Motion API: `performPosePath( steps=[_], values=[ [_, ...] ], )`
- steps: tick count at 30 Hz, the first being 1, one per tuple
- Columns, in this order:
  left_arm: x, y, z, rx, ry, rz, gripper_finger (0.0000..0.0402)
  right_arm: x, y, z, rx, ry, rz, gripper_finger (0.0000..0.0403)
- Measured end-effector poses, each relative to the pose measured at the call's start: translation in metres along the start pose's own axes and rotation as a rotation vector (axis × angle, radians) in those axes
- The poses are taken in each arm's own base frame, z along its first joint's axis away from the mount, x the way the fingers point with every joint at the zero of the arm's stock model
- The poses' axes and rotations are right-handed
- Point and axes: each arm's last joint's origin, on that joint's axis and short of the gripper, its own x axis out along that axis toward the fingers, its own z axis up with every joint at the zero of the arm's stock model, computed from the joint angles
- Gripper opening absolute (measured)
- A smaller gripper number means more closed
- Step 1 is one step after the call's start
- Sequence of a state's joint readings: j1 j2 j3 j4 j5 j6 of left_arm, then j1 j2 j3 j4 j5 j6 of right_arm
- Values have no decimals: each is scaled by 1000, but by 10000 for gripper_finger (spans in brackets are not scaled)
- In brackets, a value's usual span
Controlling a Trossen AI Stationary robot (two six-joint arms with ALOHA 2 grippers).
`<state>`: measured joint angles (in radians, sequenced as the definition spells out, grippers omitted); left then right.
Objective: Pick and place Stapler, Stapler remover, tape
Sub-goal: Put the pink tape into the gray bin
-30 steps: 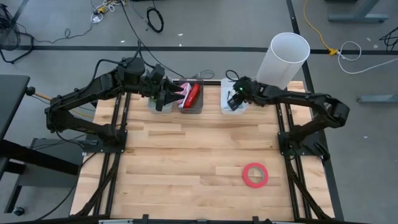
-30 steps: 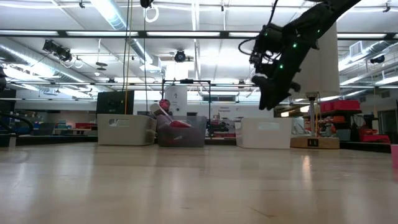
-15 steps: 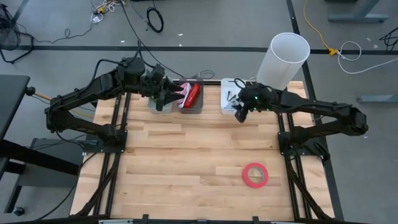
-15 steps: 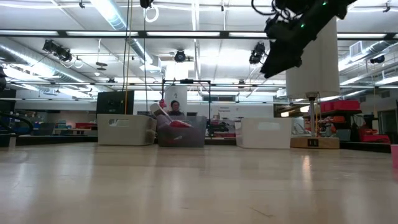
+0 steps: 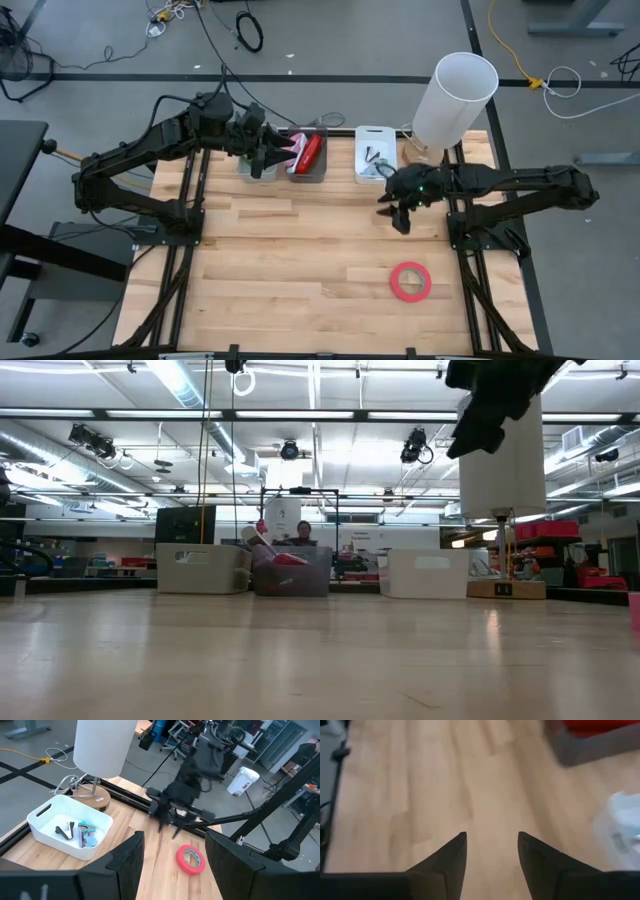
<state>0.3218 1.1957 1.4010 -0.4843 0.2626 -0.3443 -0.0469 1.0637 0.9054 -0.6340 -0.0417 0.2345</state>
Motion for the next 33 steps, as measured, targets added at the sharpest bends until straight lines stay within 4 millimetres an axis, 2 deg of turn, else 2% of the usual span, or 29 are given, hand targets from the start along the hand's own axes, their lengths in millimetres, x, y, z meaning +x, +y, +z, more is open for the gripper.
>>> performPosePath(
  steps=[9,15,20,27,33],
  values=[
    [0,0,0,20,0,0,213,-2,33,-26,-41,184,70,176],
    [0,0,0,51,0,0,213,-5,44,-40,-109,292,81,176],
    [0,0,0,53,0,0,213,-3,53,-47,-97,355,121,176],
    [0,0,0,53,0,0,213,9,73,-59,-215,455,194,176],
    [0,0,0,53,0,0,213,29,85,-69,-274,549,177,176]
  ],
)
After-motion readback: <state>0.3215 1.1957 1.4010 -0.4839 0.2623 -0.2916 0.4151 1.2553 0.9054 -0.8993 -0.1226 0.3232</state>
